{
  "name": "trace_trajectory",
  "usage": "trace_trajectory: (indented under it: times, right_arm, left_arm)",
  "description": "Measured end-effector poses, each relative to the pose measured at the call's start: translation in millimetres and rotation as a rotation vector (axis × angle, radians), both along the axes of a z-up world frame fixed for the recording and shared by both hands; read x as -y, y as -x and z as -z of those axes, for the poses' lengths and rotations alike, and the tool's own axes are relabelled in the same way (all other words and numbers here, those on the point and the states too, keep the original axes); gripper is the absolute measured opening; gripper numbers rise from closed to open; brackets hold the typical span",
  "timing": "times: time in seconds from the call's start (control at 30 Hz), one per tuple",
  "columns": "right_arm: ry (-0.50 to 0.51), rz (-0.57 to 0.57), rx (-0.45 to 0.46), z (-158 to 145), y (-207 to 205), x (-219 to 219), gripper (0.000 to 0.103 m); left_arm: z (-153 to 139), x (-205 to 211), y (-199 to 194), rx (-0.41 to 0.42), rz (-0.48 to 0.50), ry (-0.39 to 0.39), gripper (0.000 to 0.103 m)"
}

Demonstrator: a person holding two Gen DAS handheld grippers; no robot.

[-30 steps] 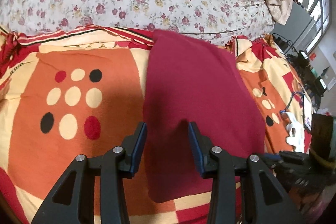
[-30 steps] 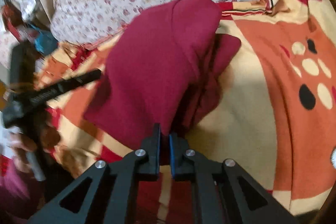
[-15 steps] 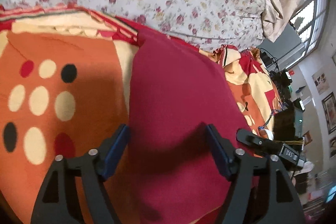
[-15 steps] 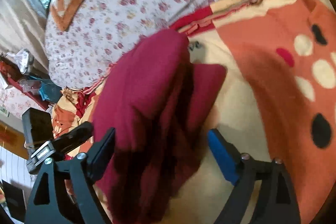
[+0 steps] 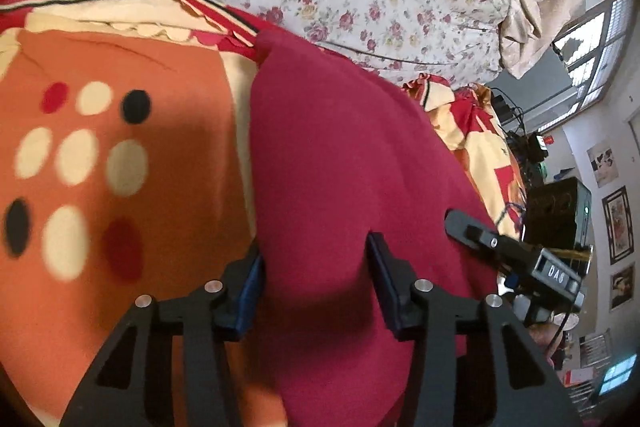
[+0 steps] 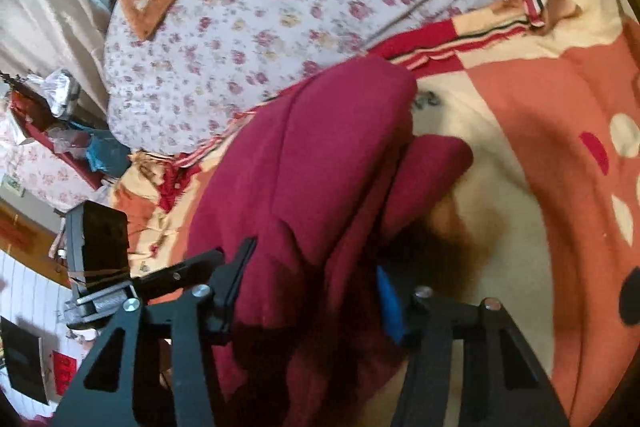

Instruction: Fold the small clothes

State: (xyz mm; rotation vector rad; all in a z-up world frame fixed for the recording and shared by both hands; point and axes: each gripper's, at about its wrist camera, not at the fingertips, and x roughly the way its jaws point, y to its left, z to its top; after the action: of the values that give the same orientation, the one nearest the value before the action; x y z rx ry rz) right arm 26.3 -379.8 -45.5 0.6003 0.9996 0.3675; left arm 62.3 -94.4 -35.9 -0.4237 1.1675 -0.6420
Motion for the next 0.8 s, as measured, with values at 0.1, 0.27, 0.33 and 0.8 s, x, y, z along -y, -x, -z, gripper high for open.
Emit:
trace_trajectory:
  times: [0.1, 0.27, 0.33, 0.8]
  right_arm:
    - [-0.044, -0.046, 0.018, -15.4, 8.5, -15.5, 0.056]
    - [-0.025, -0.153, -0.006, -10.1, 19.8, -65.8, 0.058]
    - [0.039, -0.167, -0.023, 0.7, 21.8, -81.8, 0.064]
    - [0.488, -0.139, 0.100, -36.0, 88.6, -97.2, 0.075]
  left_arm:
    - [-19.8, -24.2, 22.0, 0.035, -0.023, -0.035, 0.027]
    - [-12.1, -61.8, 53.7, 0.000, -0.102, -0.128, 0.027]
    - [2.2, -66.3, 60.3, -0.021, -0.119, -0.159, 0.027]
    - [-33.3, -46.3, 102.5, 0.294, -0.225, -0.438, 0.030]
